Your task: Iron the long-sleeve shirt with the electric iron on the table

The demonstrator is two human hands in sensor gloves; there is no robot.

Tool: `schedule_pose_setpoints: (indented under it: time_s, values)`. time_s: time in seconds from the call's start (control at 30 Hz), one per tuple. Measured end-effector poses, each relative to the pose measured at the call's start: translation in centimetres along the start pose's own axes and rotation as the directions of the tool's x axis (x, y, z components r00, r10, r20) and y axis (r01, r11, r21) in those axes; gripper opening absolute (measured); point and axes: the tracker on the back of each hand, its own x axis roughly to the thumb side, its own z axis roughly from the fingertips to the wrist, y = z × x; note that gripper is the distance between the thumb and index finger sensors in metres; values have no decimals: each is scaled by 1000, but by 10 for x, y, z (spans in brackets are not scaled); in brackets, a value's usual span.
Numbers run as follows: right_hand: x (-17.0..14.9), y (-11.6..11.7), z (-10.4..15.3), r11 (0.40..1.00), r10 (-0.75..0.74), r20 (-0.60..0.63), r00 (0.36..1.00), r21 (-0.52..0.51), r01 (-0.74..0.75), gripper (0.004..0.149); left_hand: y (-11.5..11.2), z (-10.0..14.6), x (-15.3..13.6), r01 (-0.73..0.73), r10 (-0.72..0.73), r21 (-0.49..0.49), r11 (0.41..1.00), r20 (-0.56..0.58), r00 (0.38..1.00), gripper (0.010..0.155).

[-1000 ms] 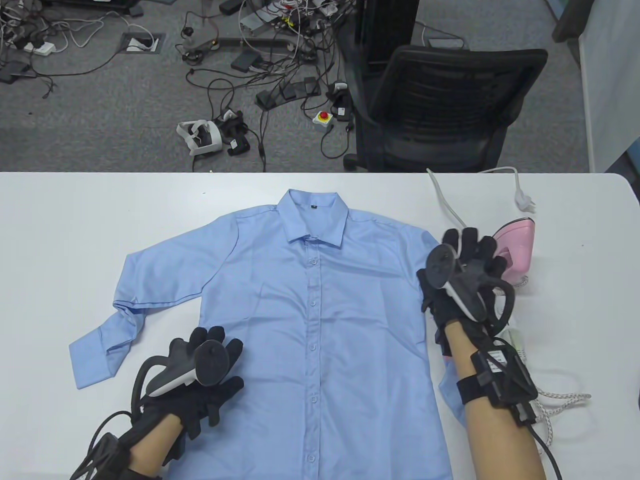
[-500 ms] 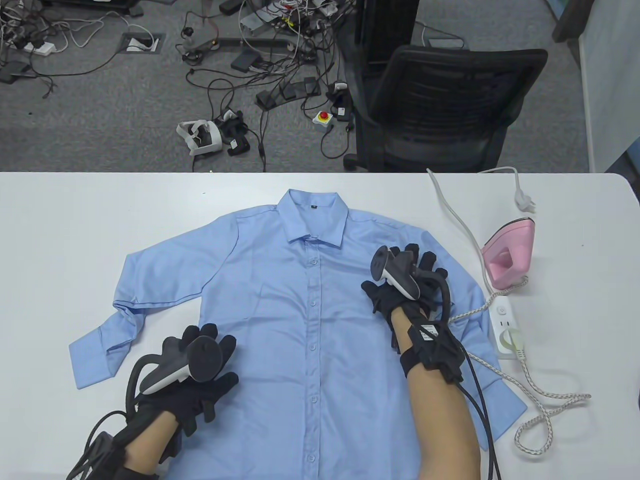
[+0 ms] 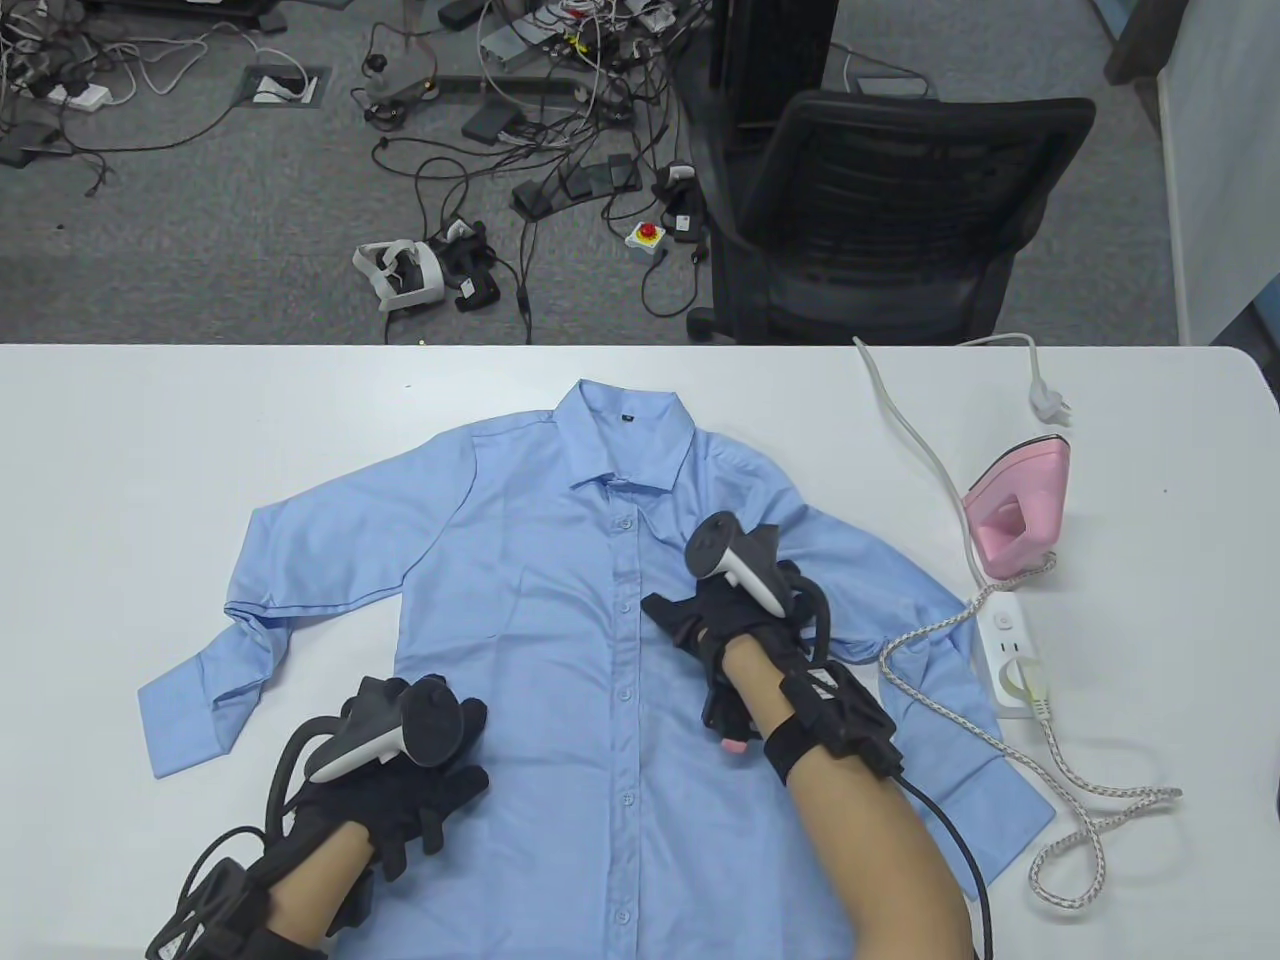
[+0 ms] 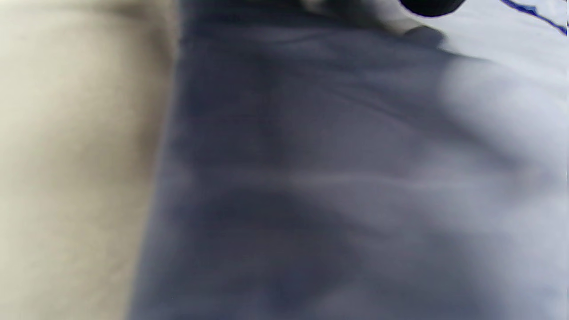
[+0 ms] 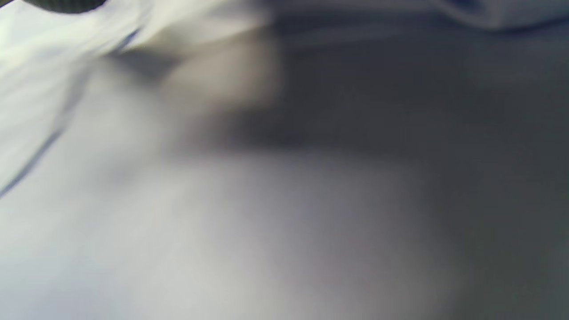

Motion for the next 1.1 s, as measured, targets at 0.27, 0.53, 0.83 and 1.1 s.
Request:
schedule_pose_setpoints:
  time_s: [0.27, 0.53, 0.83, 1.1]
  values:
    - [32, 39, 69, 890, 385, 29, 923, -278, -362, 72, 15, 17, -10, -101, 95, 127, 987, 56, 994, 68]
    - [3, 70, 160, 873, 442, 204, 874, 128, -471, 75, 34, 37, -33, -222, 210, 316, 922, 71, 975, 68]
    - [-8, 70, 202, 765, 139, 442, 886, 521, -380, 76, 33, 36, -32, -217, 205, 309, 926, 71, 976, 68]
    - [27, -13, 199, 994, -5, 408, 913, 104, -41, 81, 35, 36, -41, -240, 234, 333, 912, 59, 971, 68]
